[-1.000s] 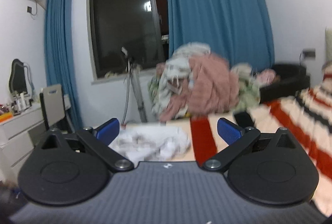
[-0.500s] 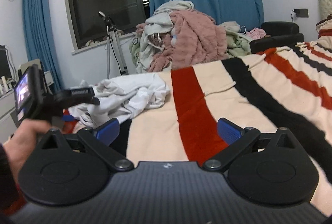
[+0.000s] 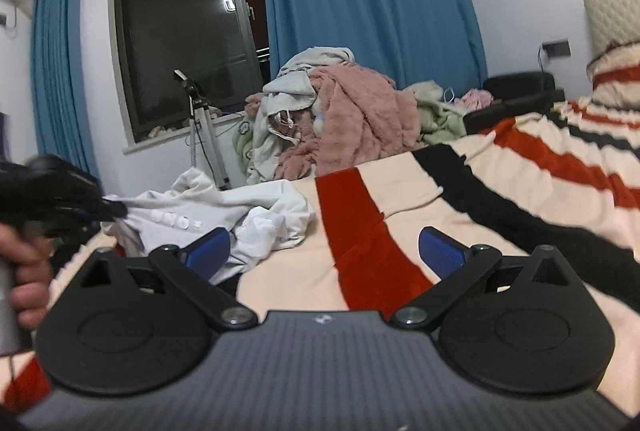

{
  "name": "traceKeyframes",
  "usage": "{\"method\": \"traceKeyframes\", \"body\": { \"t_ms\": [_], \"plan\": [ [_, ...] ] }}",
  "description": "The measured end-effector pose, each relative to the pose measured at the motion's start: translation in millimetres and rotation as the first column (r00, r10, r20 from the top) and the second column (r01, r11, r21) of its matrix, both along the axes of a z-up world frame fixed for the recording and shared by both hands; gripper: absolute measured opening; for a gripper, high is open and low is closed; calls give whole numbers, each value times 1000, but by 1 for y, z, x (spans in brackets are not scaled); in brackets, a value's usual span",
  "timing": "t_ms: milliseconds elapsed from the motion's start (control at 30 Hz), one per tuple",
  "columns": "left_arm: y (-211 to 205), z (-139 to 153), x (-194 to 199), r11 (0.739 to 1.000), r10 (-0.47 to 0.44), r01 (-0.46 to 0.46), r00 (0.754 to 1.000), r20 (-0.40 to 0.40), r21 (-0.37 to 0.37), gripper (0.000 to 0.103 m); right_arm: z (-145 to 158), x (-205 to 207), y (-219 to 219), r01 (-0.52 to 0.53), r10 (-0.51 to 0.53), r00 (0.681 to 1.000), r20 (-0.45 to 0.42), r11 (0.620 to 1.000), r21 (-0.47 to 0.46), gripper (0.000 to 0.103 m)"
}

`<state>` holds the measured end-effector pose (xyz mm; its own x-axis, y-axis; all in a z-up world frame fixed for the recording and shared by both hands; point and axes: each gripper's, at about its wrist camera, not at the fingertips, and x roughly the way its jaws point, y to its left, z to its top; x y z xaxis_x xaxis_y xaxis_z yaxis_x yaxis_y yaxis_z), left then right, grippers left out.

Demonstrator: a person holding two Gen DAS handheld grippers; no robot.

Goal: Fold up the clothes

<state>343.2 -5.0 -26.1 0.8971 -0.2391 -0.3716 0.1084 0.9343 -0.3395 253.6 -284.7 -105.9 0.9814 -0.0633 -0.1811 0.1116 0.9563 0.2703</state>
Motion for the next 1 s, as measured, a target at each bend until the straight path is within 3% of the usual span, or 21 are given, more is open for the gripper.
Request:
{"method": "traceKeyframes", "body": {
  "t_ms": [300, 467, 567, 700, 867, 933, 967, 1000],
  "plan": [
    [-24, 39, -173, 992, -96, 89, 992, 80, 86, 2, 27, -54, 3, -135, 132, 989, 64, 990, 35, 102],
    [-16, 37, -241, 990, -96, 85, 991, 94, 114, 2, 53, -83, 10, -191, 191, 979, 72, 982, 1, 102],
    [-7, 36, -274, 990, -92, 81, 992, 85, 118, 2, 63, -95, 8, -234, 231, 971, 58, 971, 45, 102],
    [10, 34, -277, 992, -76, 68, 994, 75, 105, 2, 51, -99, 4, -268, 276, 961, -25, 947, 178, 100],
    [32, 32, -273, 995, -54, 48, 996, 66, 85, 2, 22, -75, 4, -323, 398, 906, -145, 870, 372, 98],
    [41, 31, -261, 997, -41, 36, 997, 68, 70, 2, 9, -66, 9, -333, 437, 881, -179, 844, 420, 88],
    [48, 30, -254, 999, -34, 31, 997, 65, 43, 2, 1, -60, 12, -335, 457, 865, -206, 833, 440, 78],
    [57, 27, -245, 999, -29, 29, 998, 53, -13, 2, -7, -52, 15, -336, 478, 847, -235, 822, 459, 77]
  ]
}}
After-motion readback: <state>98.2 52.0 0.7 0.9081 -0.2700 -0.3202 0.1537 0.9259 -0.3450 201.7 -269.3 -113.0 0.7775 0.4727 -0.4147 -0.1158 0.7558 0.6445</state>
